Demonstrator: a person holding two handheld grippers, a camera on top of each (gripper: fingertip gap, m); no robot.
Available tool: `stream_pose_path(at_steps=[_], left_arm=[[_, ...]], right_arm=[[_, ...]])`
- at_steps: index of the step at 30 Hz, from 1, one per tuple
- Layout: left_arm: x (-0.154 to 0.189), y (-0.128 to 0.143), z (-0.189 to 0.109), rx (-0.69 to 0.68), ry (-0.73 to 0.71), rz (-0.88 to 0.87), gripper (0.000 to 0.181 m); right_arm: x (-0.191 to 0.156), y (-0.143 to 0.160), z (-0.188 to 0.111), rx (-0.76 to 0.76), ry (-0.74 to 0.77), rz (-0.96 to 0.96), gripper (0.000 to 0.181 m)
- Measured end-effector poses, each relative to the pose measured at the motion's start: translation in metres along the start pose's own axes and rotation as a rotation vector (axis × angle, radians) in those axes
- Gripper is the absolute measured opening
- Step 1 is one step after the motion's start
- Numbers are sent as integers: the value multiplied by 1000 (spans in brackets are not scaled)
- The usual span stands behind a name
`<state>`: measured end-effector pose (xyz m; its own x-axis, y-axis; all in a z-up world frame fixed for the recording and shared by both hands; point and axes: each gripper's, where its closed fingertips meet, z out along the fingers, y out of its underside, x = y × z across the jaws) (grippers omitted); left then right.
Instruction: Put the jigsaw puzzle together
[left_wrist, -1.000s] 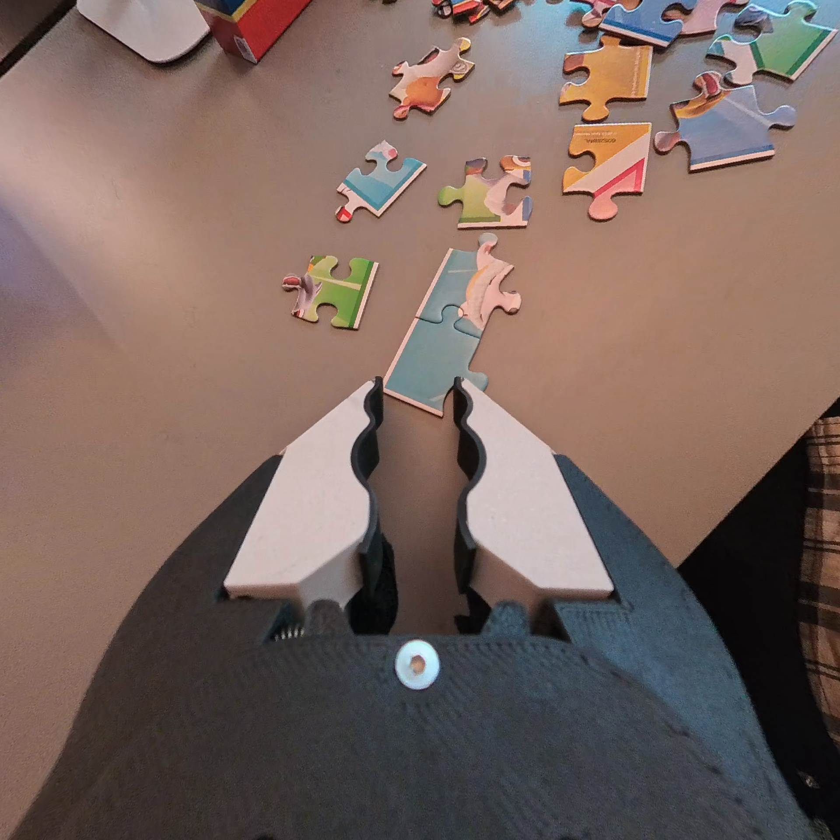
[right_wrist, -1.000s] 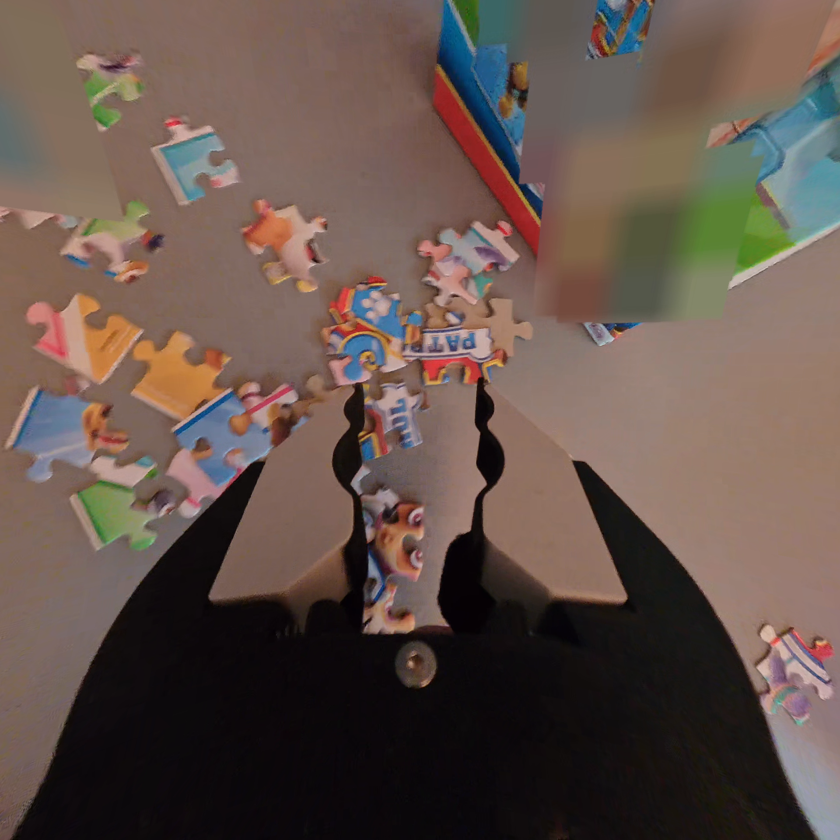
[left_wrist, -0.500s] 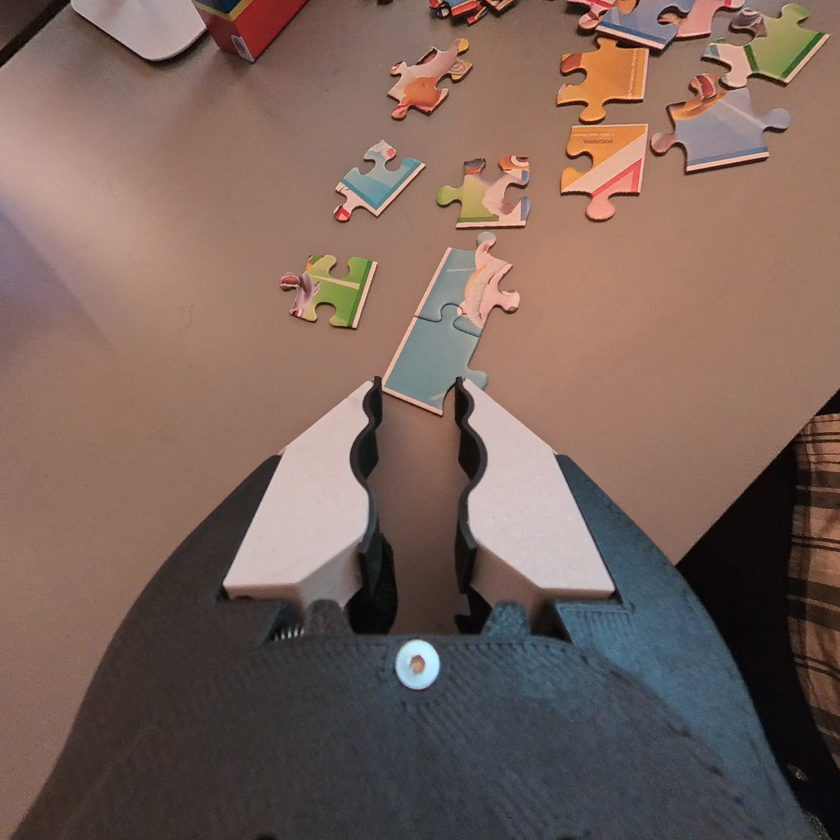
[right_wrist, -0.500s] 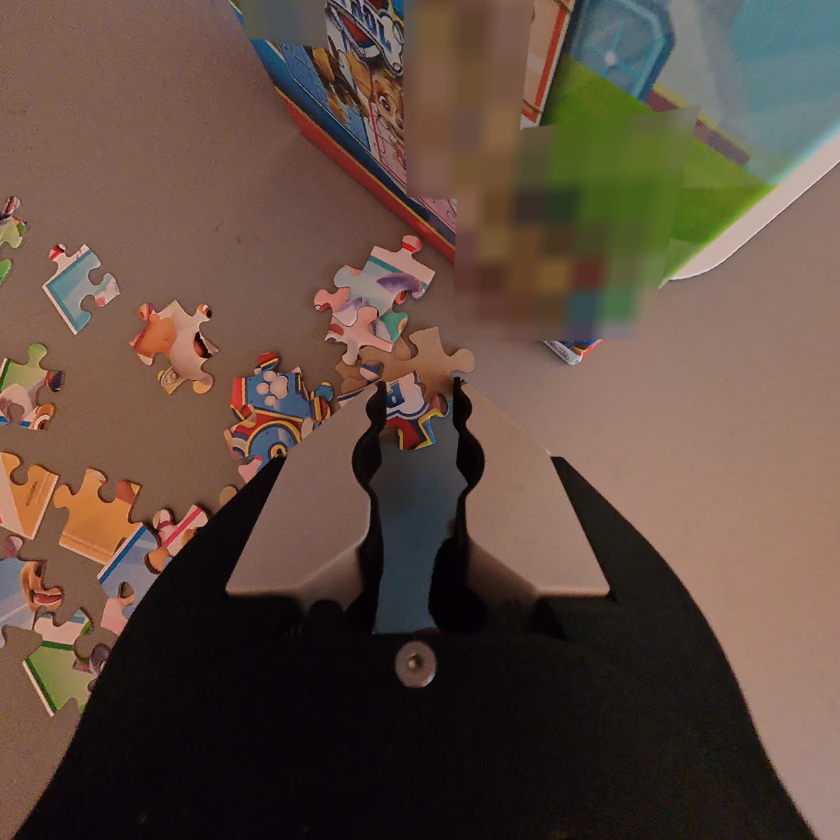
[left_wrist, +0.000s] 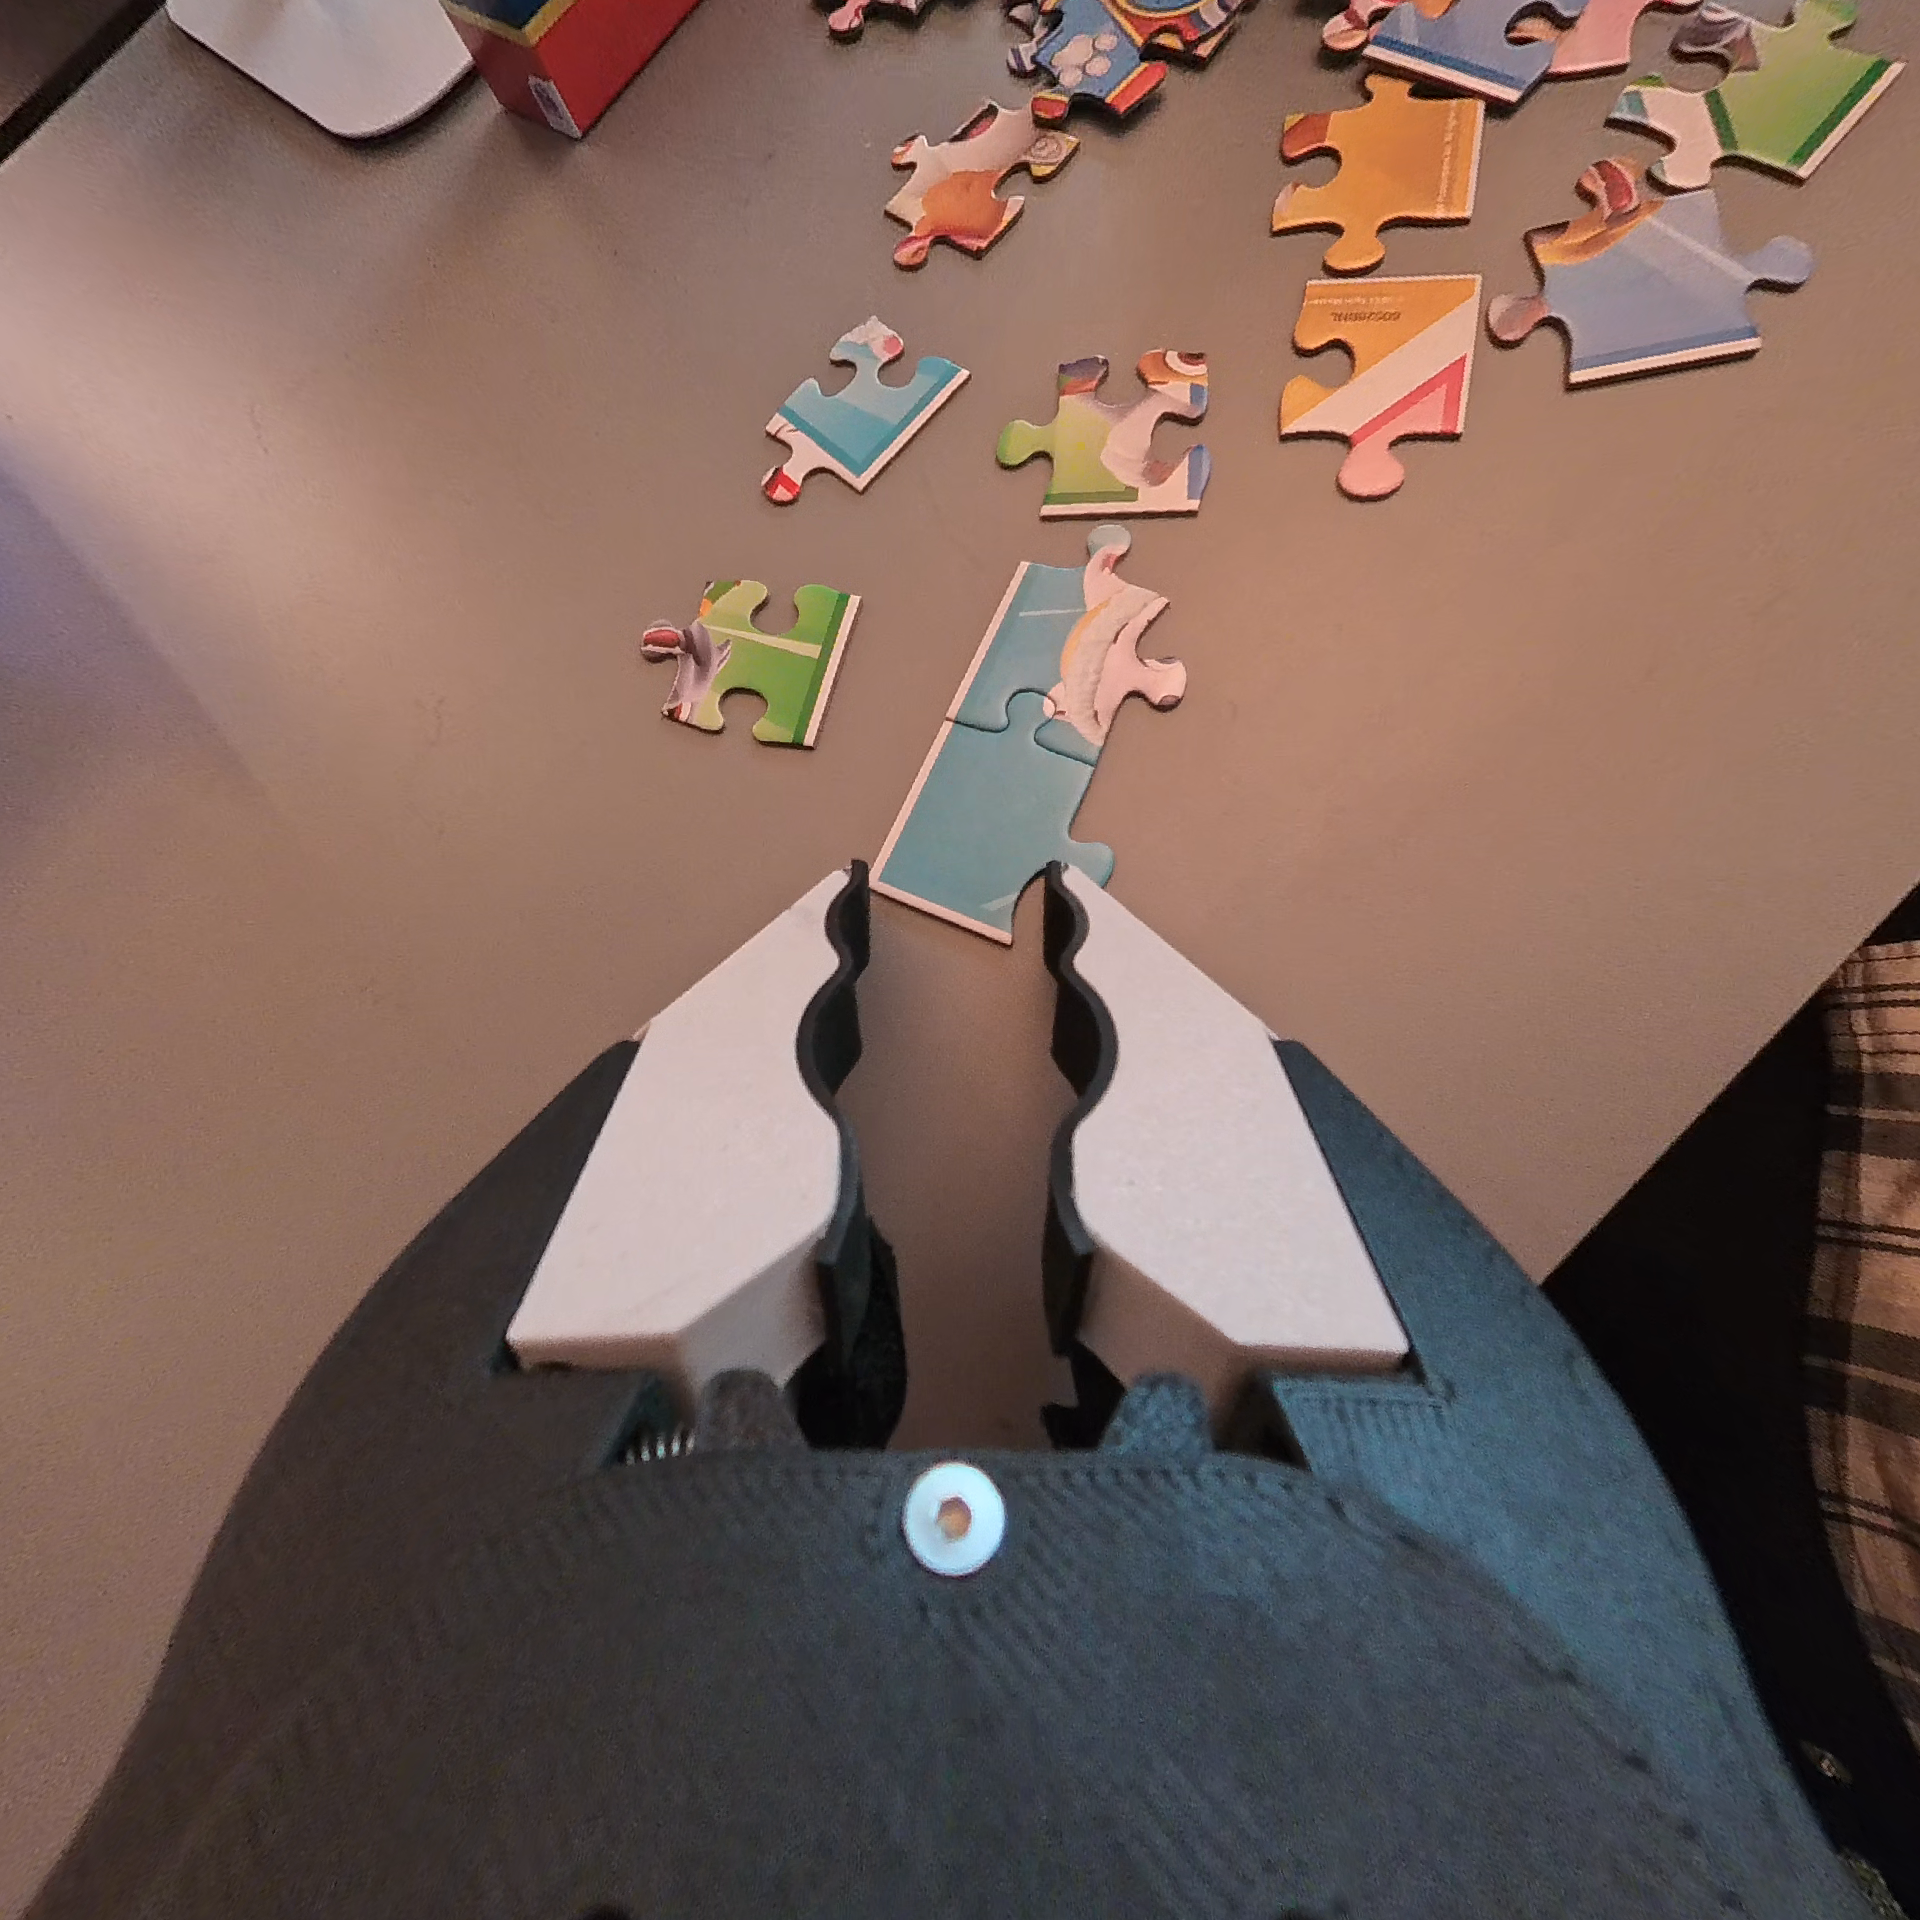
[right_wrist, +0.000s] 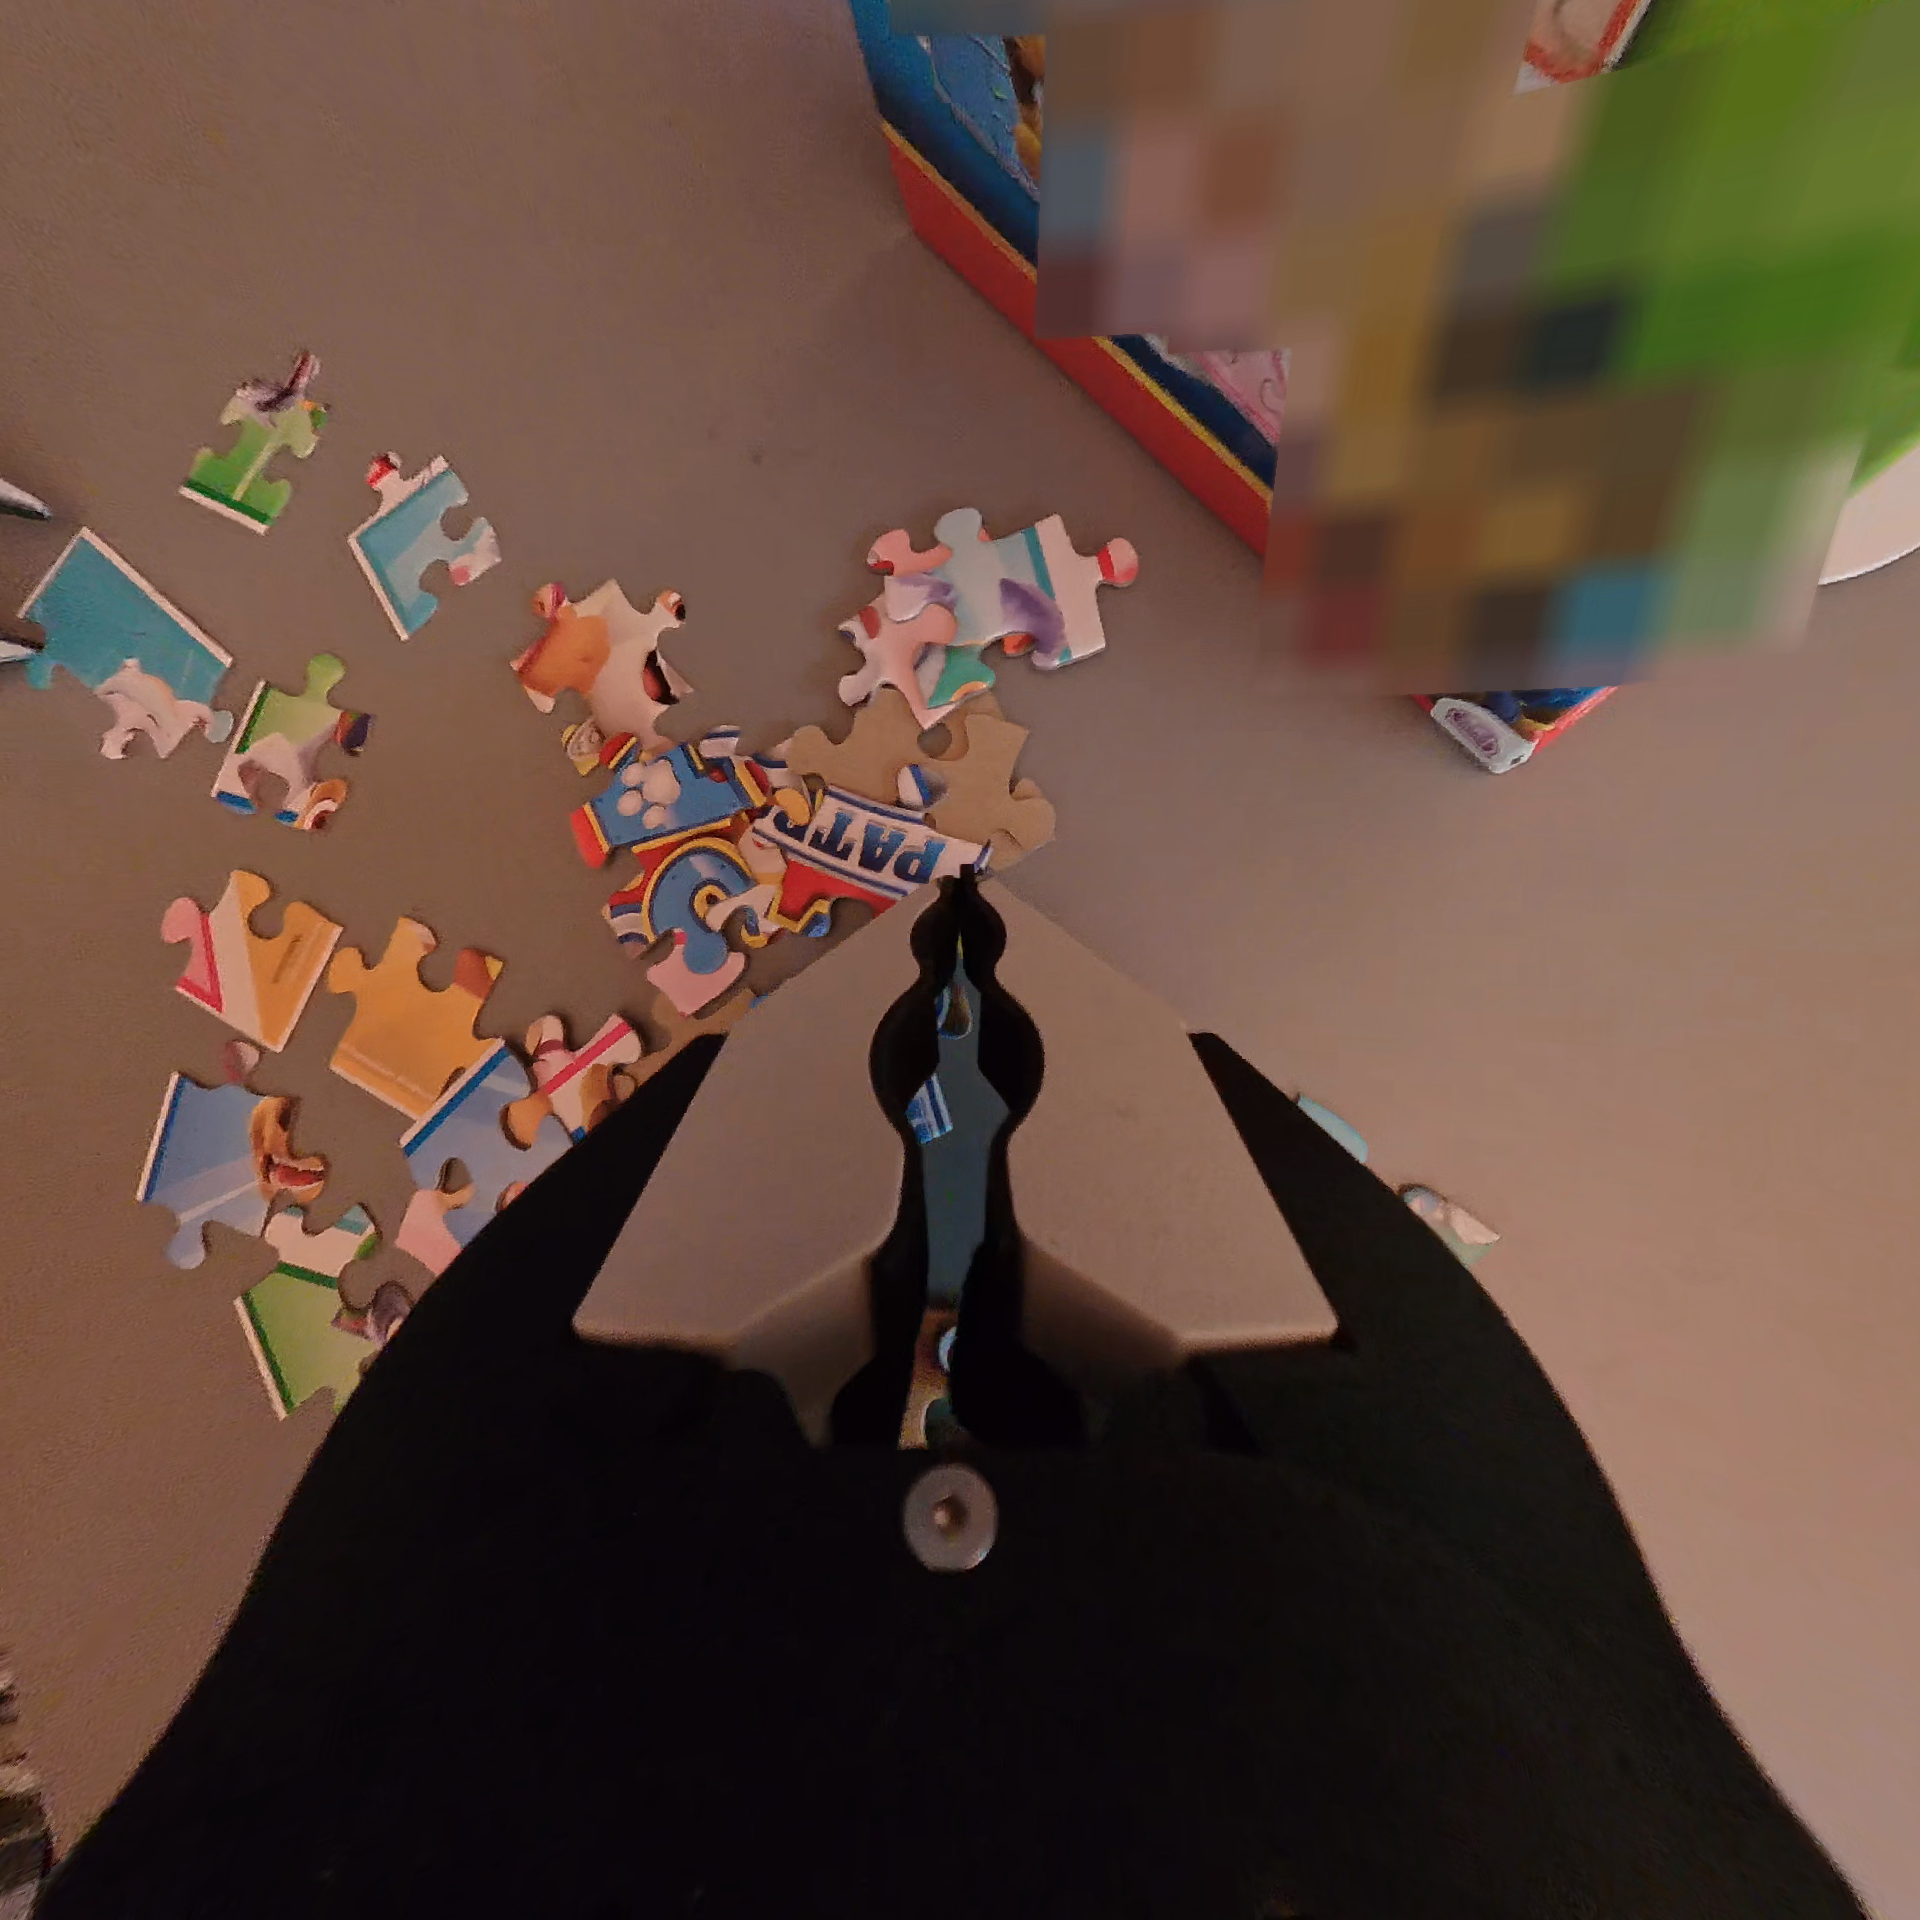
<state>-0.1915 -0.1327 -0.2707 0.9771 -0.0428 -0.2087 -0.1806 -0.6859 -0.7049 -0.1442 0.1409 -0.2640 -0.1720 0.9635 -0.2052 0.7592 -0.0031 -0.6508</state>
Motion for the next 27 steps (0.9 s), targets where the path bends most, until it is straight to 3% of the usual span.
stream_pose_path(at_steps=[2,3,5,13,22,24,27], left_arm=[[0,0,0,-2,-1,1,33],[0,0,0,-3,-2,1,33],[0,0,0,-3,-1,0,33],[1,1,-1,0,4,-5,33],[2,1,-1,4,2,-7,34],[2,1,-2,5,2,-7,34],[2,1,-2,5,2,-7,34]], right_arm=[[4,-9,-1,33,22,-17,1],[5,-13,1,47,24,-34,20],[11,-10,7,2,35,-60,32],[-2,-6,17,-51,-32,-146,42],[-15,-1,16,-61,-65,-130,16],[-16,2,14,-66,-61,-139,0],[-22,6,14,-64,-84,-126,0]])
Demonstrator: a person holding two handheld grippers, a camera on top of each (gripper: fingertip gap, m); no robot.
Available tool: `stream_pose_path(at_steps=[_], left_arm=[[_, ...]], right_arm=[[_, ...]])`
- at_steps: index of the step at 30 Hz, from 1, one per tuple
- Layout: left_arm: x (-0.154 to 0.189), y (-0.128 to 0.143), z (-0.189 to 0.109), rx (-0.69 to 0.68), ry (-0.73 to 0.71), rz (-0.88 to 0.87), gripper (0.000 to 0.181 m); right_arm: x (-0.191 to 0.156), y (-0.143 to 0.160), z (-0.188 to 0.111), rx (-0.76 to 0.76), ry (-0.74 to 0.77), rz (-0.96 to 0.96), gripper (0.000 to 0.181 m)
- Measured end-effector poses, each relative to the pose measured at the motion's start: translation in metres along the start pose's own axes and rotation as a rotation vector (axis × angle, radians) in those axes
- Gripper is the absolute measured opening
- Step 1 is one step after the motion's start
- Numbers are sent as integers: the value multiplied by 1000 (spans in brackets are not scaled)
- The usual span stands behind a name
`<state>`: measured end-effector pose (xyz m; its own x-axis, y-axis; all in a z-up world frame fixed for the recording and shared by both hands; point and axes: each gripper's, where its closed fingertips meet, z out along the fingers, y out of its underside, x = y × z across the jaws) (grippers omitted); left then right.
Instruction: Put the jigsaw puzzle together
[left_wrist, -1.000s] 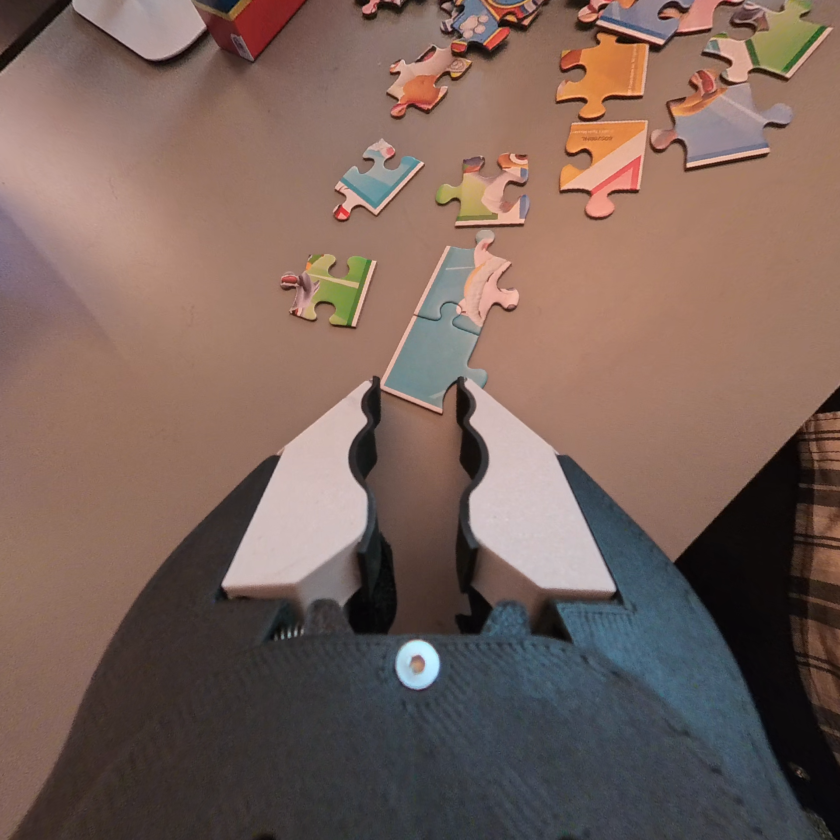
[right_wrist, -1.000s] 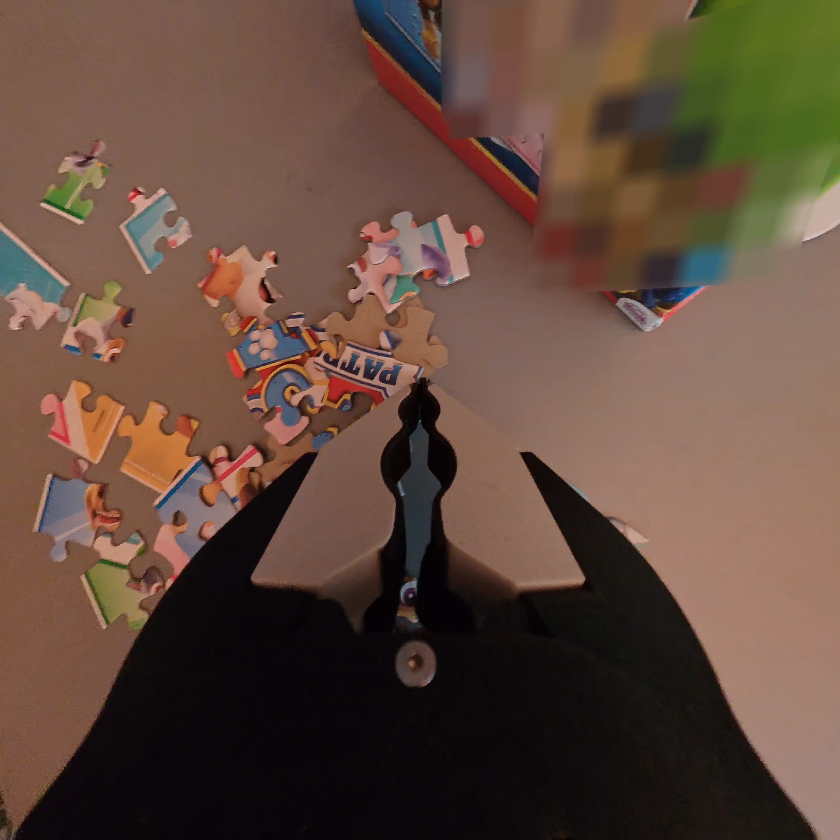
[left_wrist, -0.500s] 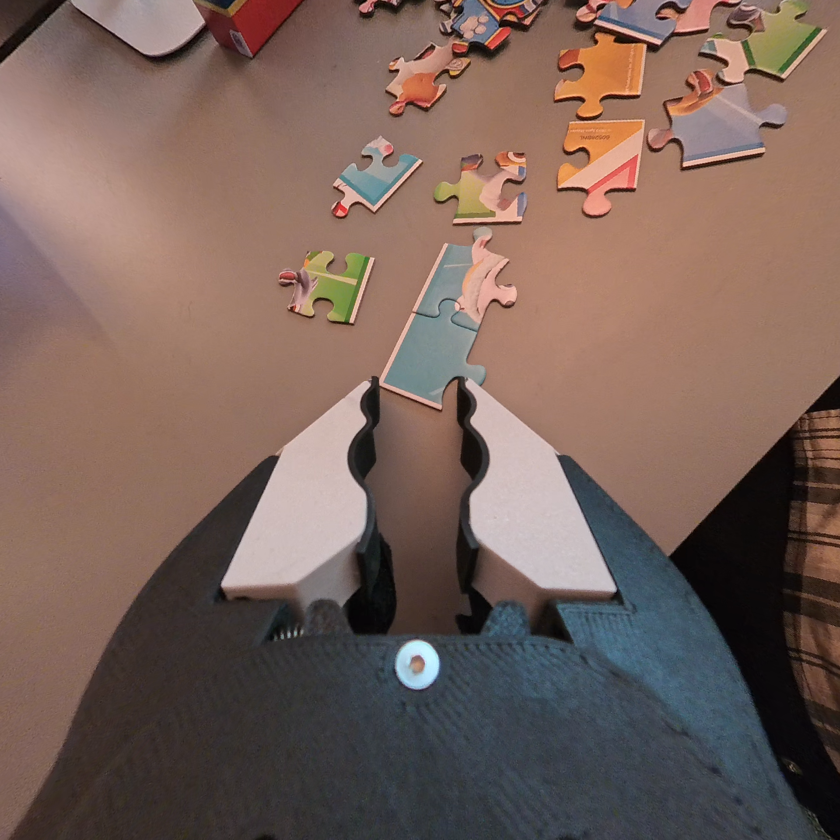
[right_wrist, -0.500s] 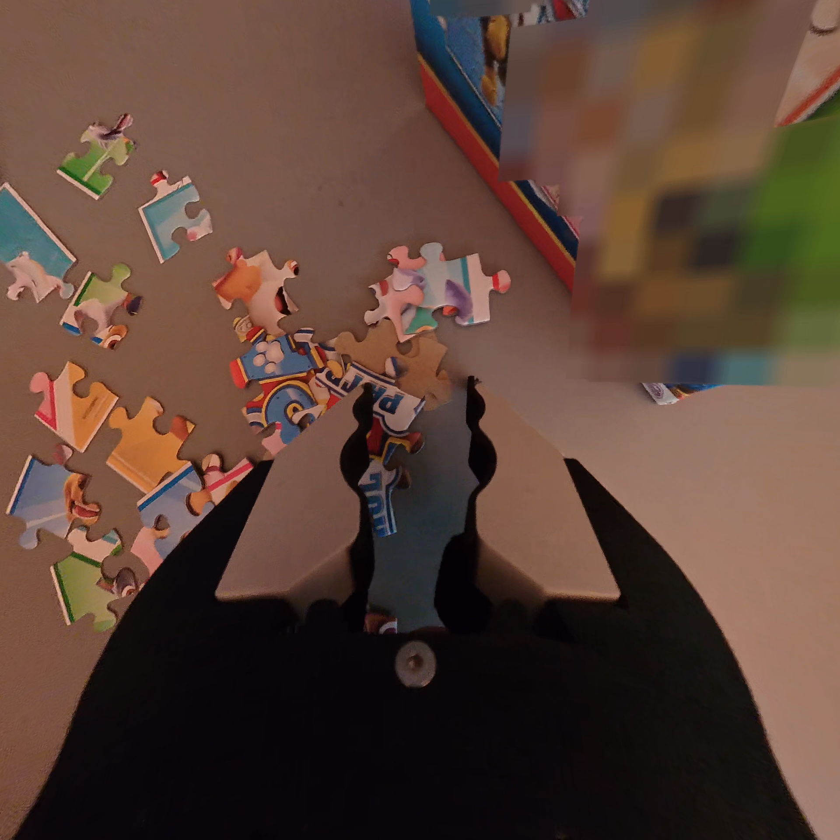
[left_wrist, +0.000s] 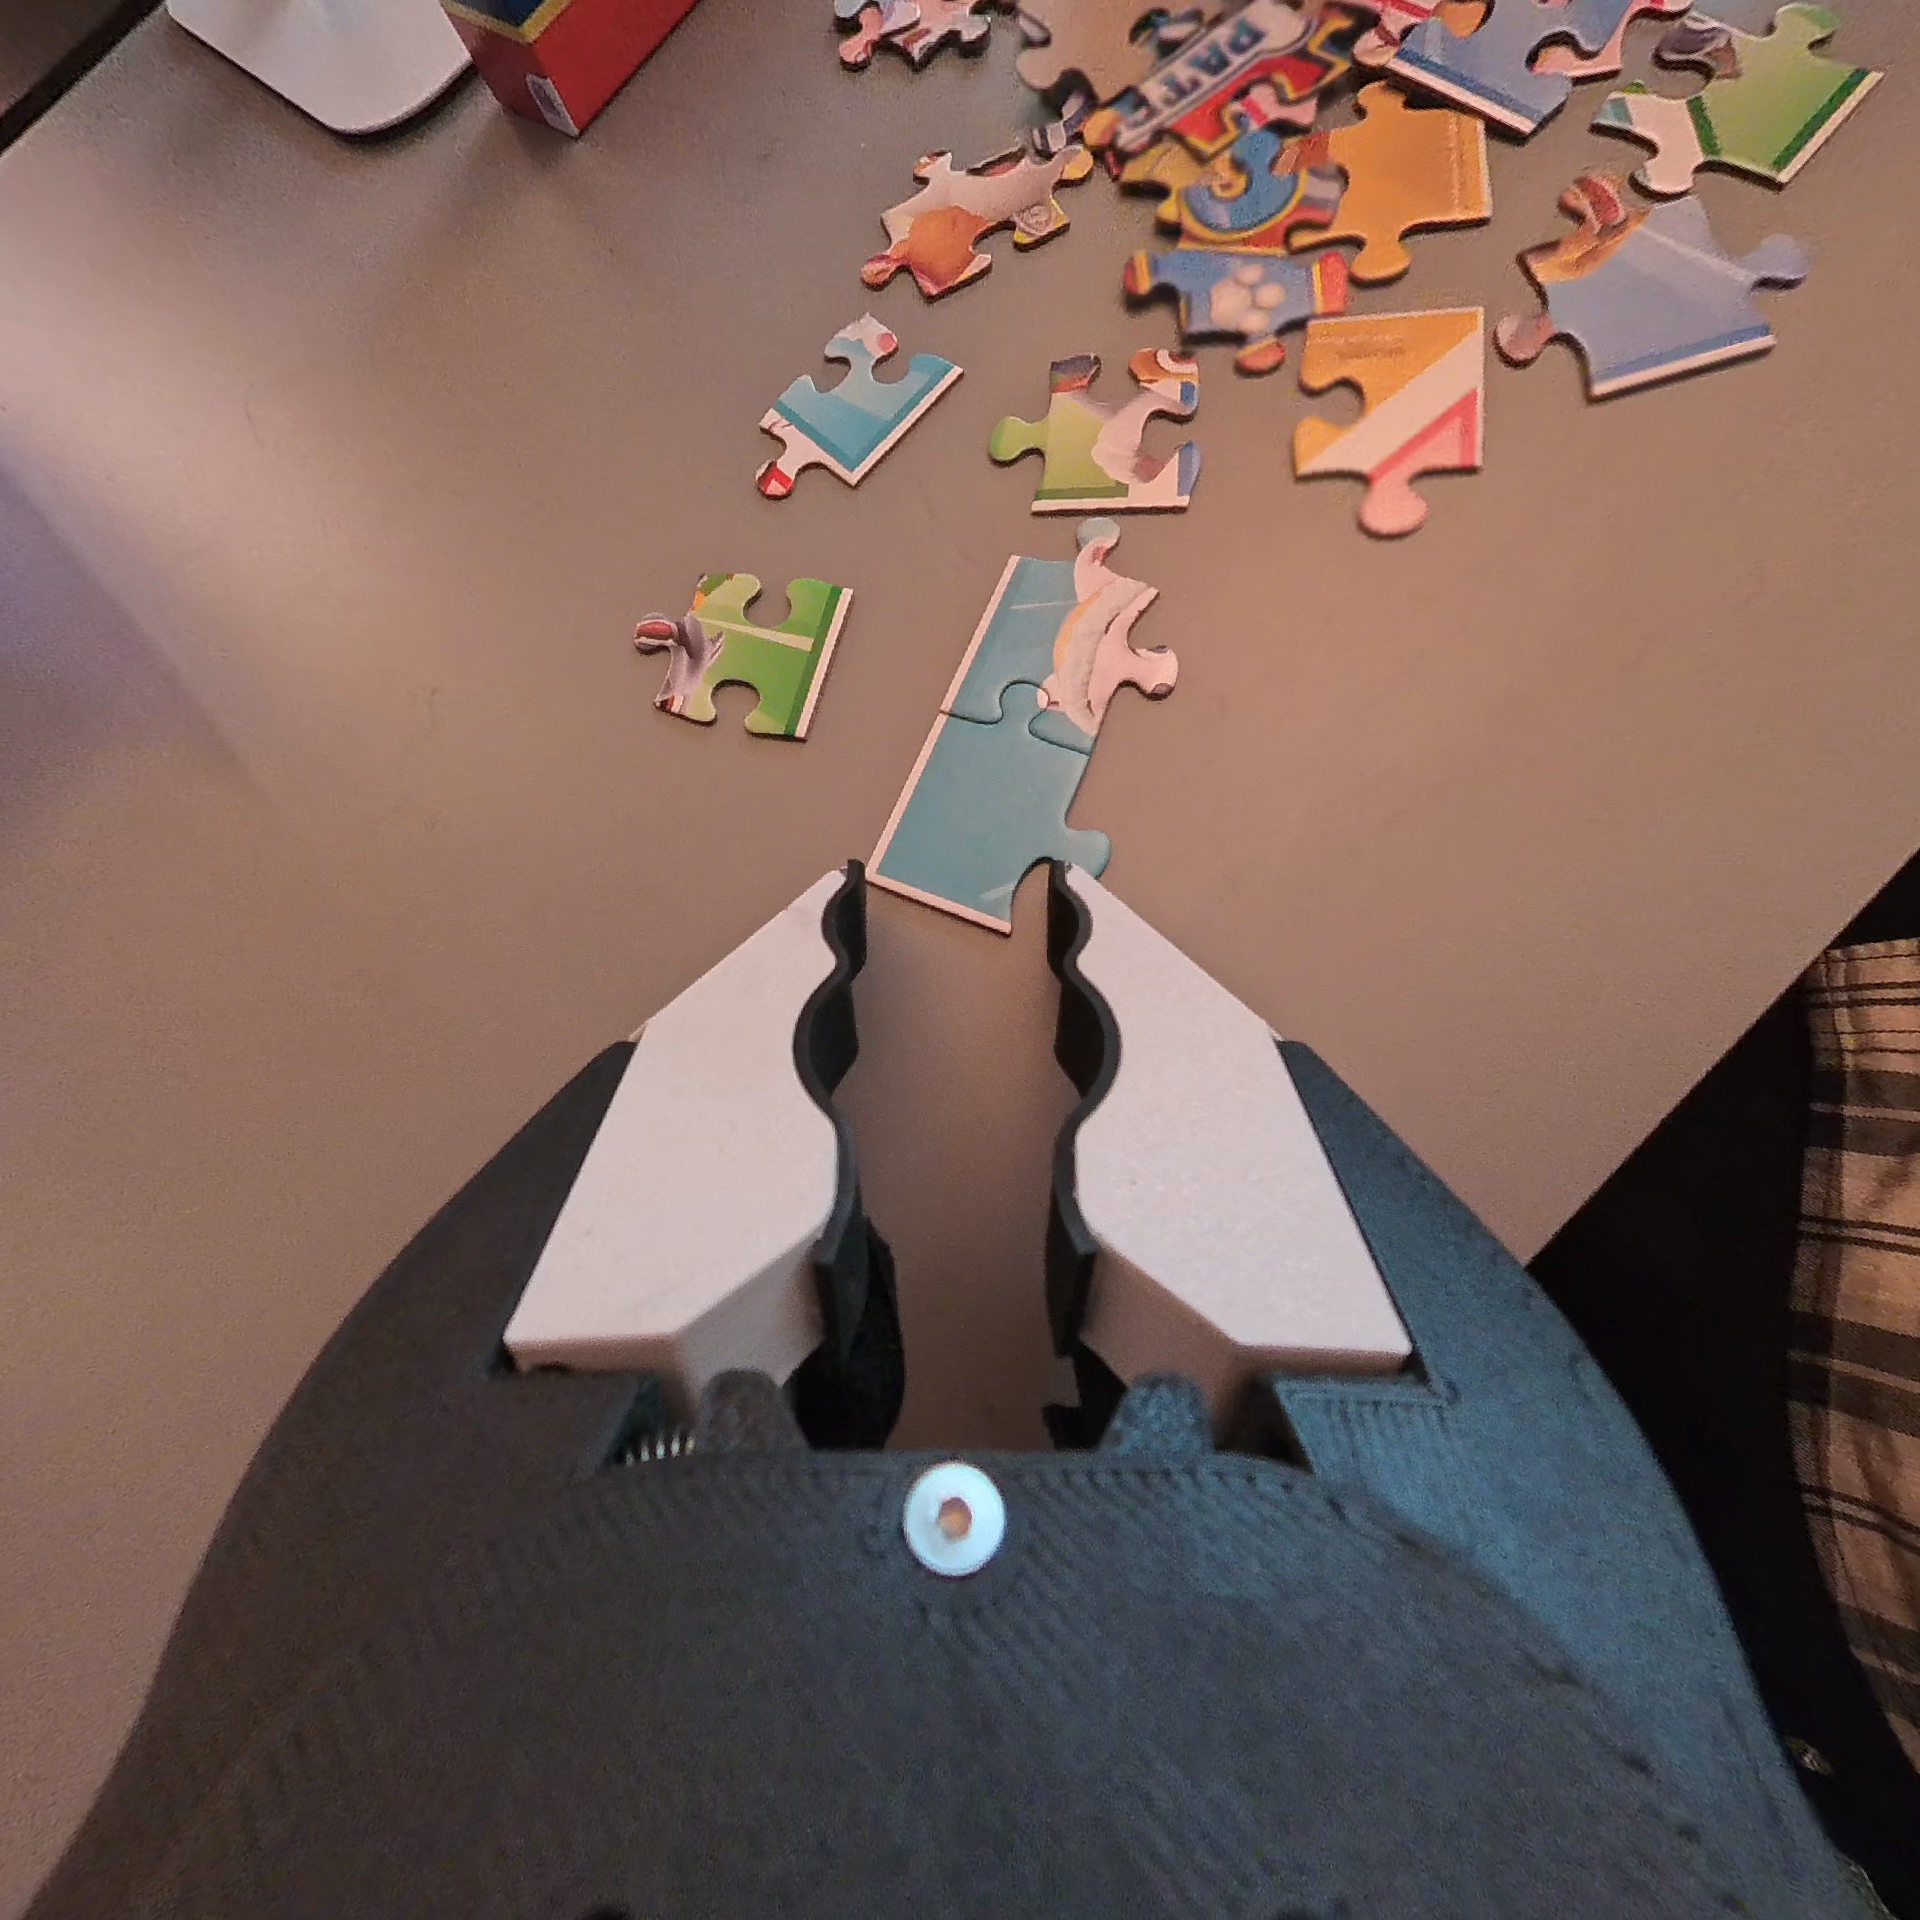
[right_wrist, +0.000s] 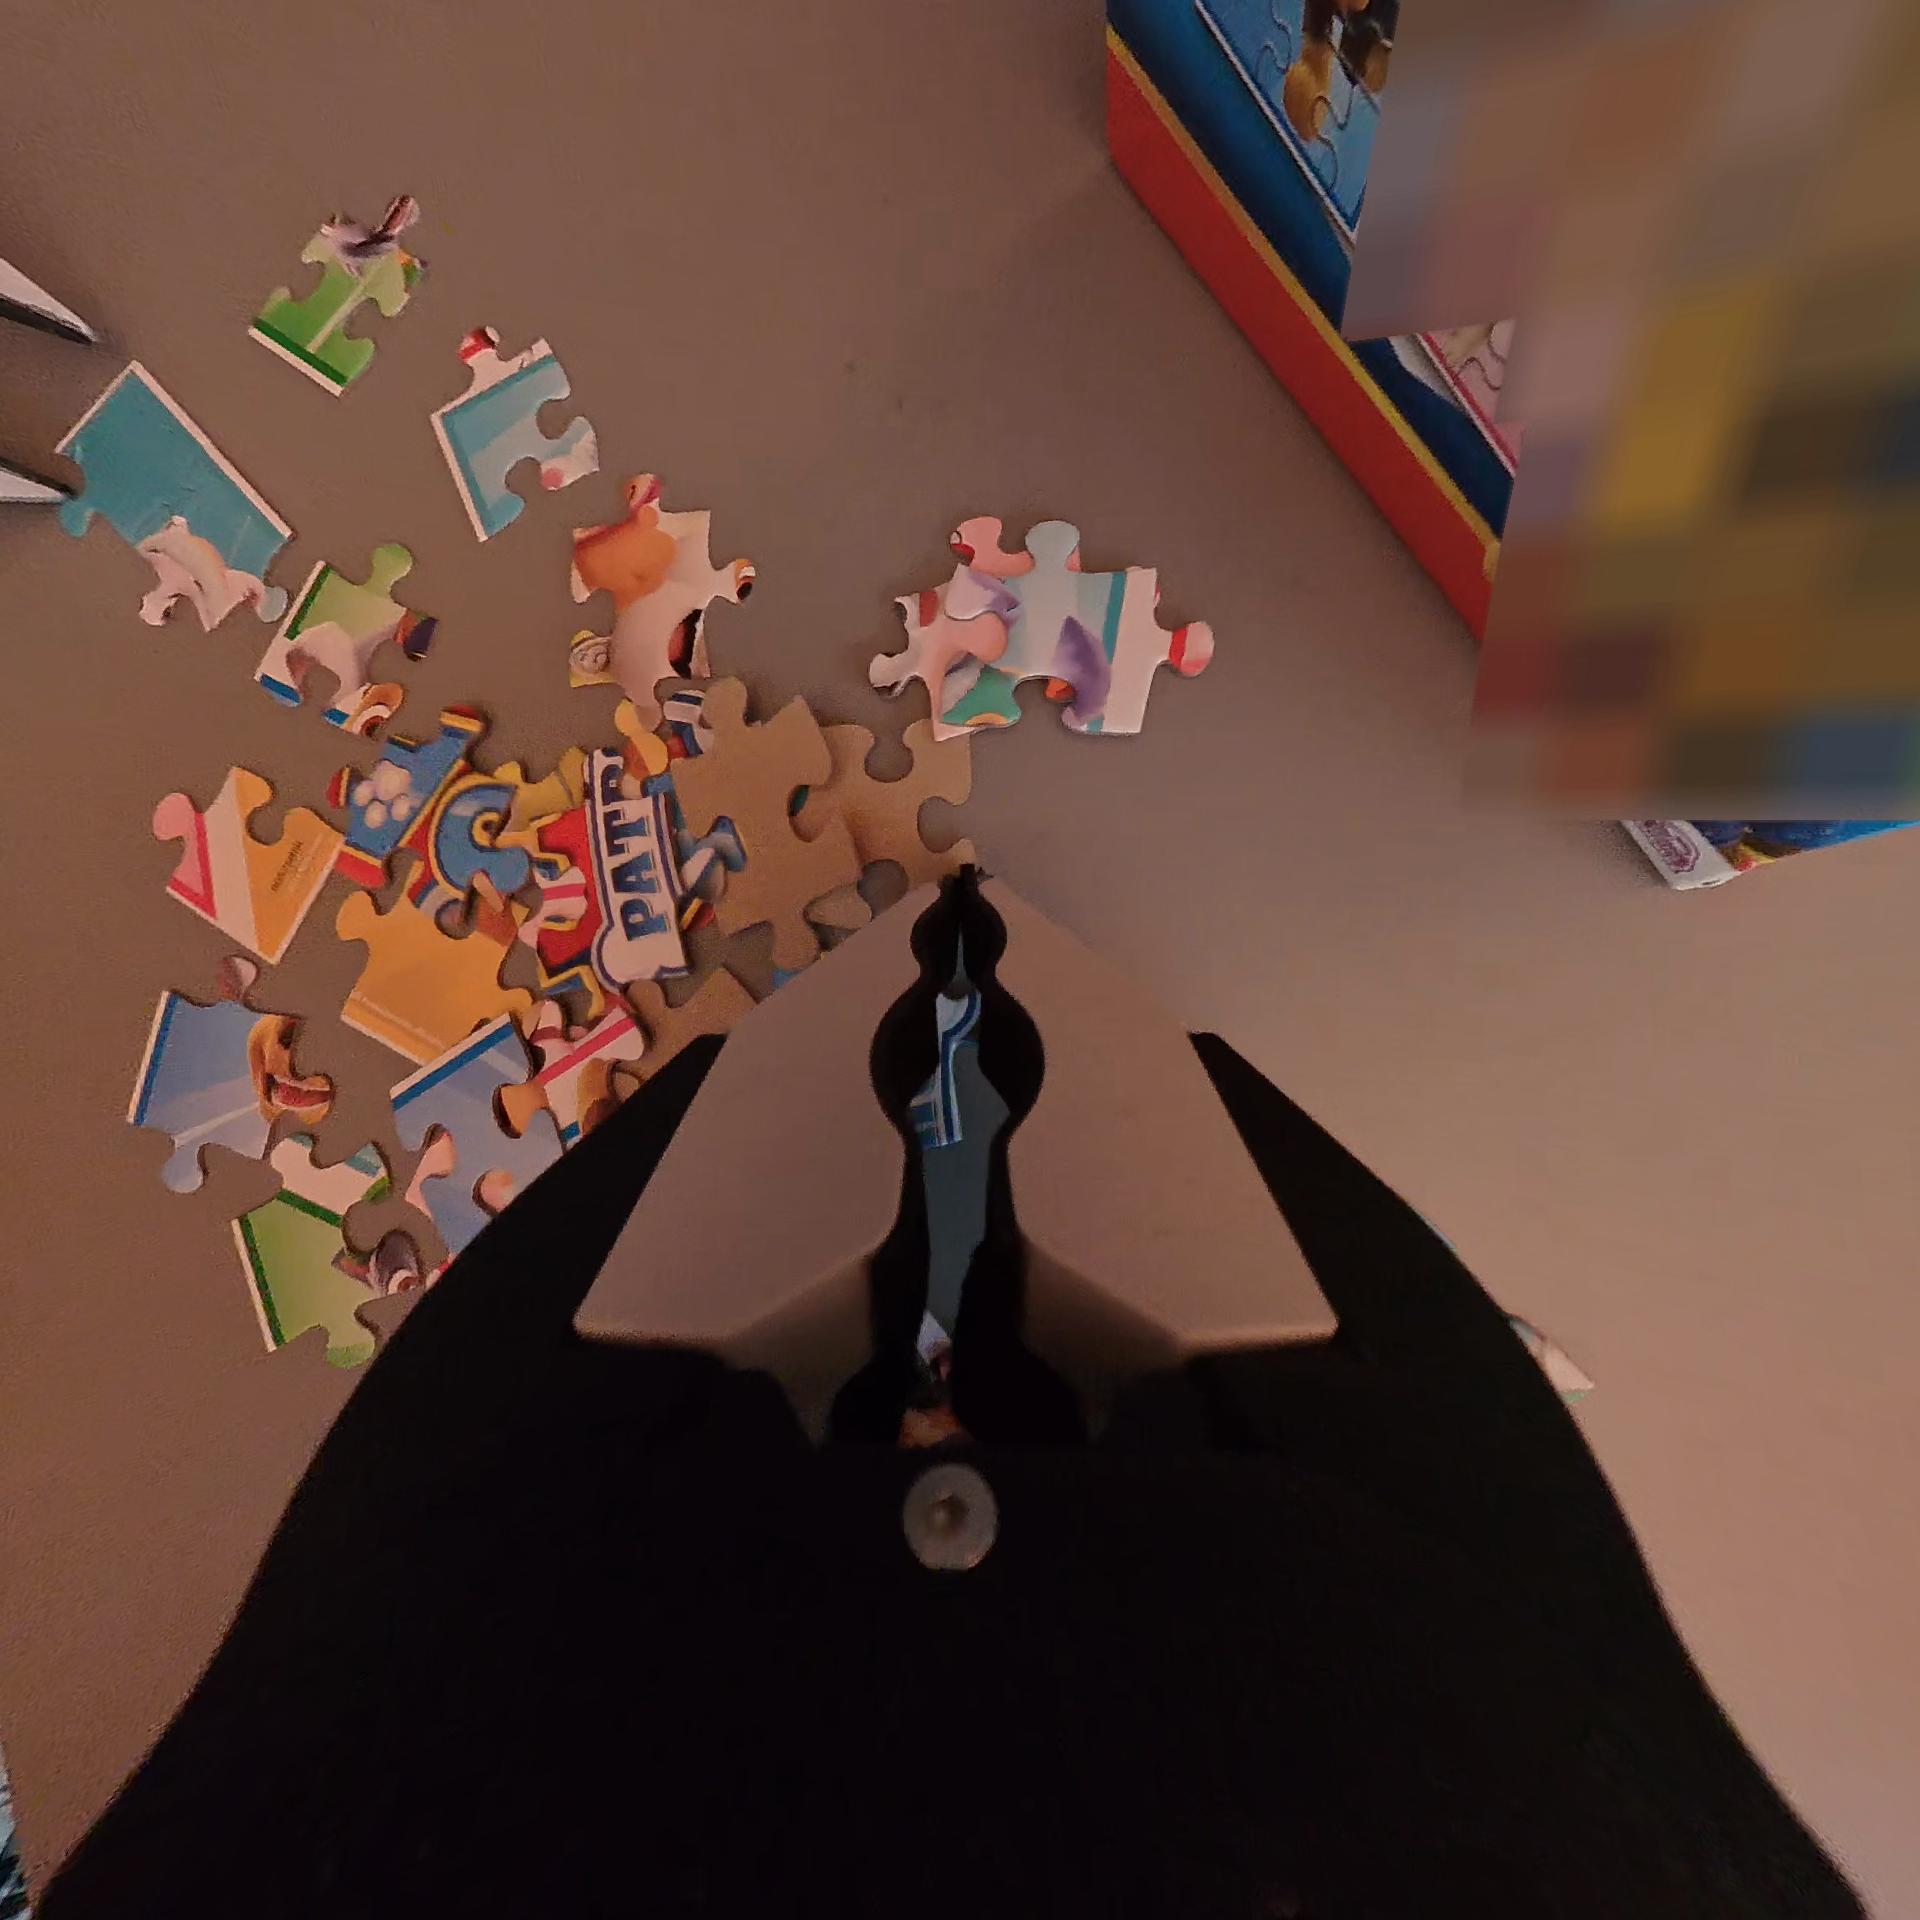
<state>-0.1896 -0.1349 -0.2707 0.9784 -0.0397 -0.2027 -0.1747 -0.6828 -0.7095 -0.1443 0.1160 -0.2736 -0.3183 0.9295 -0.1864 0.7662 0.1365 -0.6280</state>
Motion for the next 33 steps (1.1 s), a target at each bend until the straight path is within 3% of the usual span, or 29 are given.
stream_pose_path(at_steps=[5,6,7,8,14,18,20,29,33], left_arm=[[0,0,0,0,-1,-1,34],[0,0,0,0,-1,-1,34],[0,0,0,-1,-1,-1,34],[0,0,0,-1,-1,-1,34],[0,0,0,-2,0,-3,34],[0,0,0,-2,0,-3,34],[0,0,0,-2,1,-3,34],[0,1,-1,-3,1,-5,34],[1,1,-1,1,2,-6,34]], right_arm=[[-14,0,-3,8,-43,-50,0],[-15,-1,-3,7,-37,-64,9],[-13,1,-2,-17,-27,-71,31],[-14,1,-1,-19,-31,-90,35],[-20,-2,6,-43,-47,-181,29],[-32,2,4,-84,-97,-197,7],[-34,4,2,-106,-100,-210,5],[15,-33,18,0,105,-82,59],[20,-37,26,5,134,-49,46]])
